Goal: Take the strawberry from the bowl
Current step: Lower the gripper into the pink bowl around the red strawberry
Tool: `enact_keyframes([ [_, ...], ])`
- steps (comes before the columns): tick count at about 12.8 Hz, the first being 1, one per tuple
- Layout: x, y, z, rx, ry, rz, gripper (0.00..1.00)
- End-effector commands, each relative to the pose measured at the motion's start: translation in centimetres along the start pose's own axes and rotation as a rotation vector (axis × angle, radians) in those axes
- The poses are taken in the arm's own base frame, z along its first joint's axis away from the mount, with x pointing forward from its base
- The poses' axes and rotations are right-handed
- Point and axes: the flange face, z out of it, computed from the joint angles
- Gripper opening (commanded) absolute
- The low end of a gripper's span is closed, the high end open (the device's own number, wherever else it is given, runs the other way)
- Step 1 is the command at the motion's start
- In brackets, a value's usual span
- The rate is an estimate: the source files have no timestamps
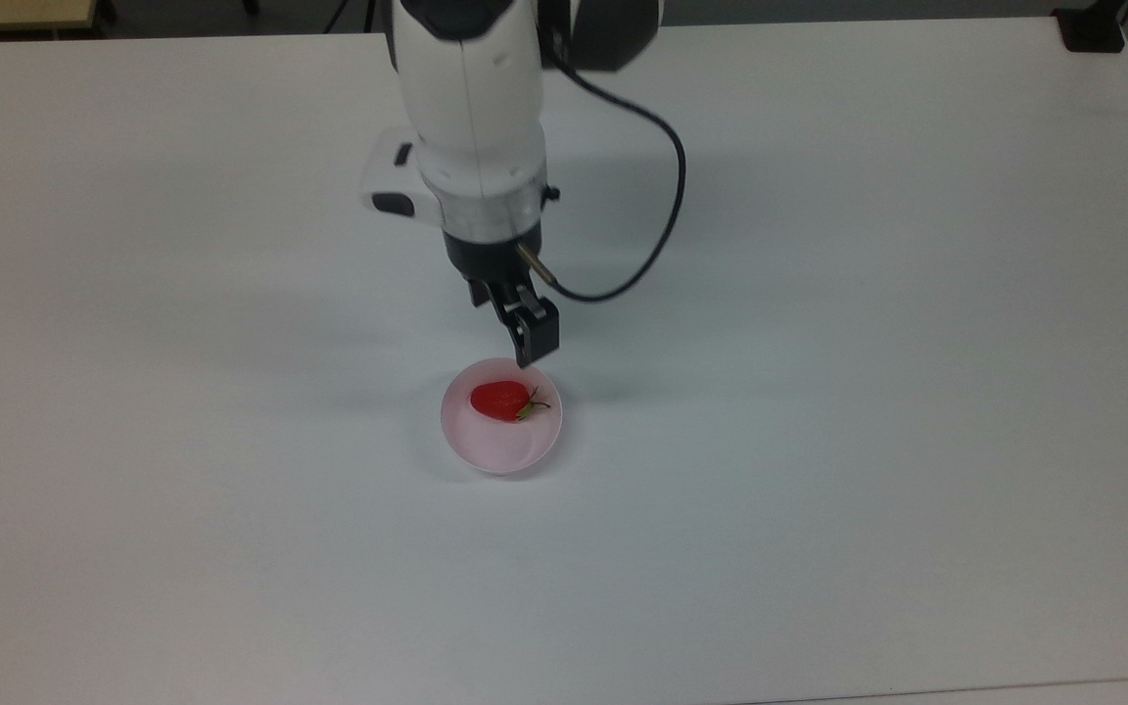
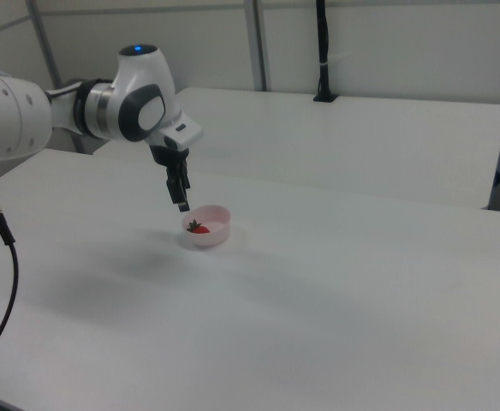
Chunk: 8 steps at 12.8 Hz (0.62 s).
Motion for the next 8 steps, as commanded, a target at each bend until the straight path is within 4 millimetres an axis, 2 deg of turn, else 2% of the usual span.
enact_keyframes([
  [1,-0.9,-2.3,4.1,0.022,0.044,0.117,0.69],
  [2,-0.8,-2.6,5.1,0.025,0.068,0.141,0.63],
  [4,-0.5,-3.0,6.2,0.062,0.085,0.199,0.58],
  [8,-0.3,-3.1,7.3,0.063,0.093,0.198,0.57],
])
